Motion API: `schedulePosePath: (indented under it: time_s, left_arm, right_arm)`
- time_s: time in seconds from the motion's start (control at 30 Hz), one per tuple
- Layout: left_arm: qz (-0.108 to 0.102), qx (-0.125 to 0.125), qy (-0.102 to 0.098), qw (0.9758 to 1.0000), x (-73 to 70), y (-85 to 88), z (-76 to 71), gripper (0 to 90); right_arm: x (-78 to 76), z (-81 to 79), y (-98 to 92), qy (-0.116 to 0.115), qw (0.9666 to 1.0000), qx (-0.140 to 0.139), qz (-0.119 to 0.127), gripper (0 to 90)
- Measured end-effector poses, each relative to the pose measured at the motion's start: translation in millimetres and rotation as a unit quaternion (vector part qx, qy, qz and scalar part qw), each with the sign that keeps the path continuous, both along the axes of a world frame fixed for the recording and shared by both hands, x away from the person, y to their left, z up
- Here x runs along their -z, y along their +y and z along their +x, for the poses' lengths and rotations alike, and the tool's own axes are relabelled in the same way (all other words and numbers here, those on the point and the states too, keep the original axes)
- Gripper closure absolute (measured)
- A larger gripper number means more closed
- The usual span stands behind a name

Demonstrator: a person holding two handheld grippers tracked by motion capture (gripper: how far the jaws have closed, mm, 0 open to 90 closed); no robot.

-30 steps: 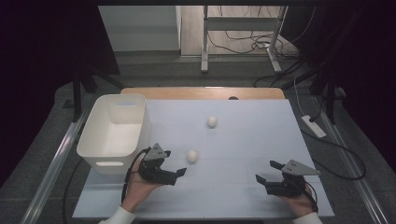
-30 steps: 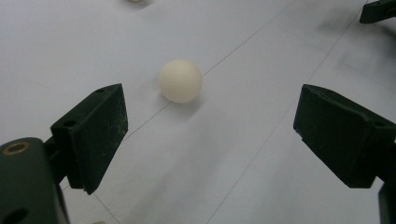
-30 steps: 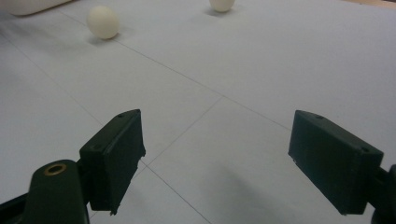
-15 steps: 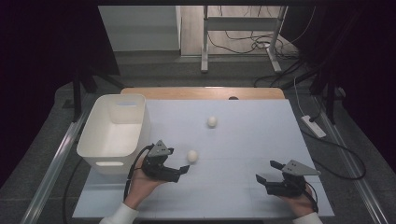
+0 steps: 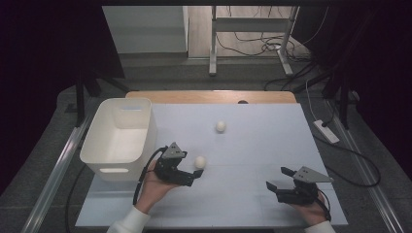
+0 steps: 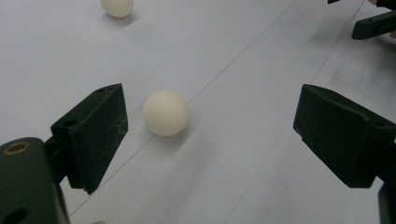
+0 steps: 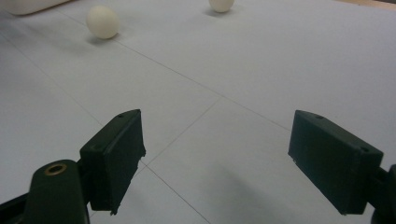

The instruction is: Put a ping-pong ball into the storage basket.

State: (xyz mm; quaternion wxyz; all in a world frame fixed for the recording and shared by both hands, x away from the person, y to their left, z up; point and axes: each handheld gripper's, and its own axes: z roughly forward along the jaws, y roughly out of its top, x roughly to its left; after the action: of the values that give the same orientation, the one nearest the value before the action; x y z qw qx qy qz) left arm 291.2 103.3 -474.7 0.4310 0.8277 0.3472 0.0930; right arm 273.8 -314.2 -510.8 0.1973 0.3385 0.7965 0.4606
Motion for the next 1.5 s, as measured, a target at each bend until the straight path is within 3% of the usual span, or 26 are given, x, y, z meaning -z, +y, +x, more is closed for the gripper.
schedulePosePath:
  time_s: [0.8,1.5]
  left_arm:
    - [0.018,0.013,0.019,0.9996,9.3,-24.3,21.7,10.9]
    - [0.032,-0.009,0.039,0.9987,24.6,-24.9,43.9,11.6]
  right_arm:
    - [0.6,0.2,-1.0,0.001,1.0000,0.002,-0.002,18.0]
    - [1.6,0.8,-1.5,0.004,1.0000,0.003,-0.006,18.1]
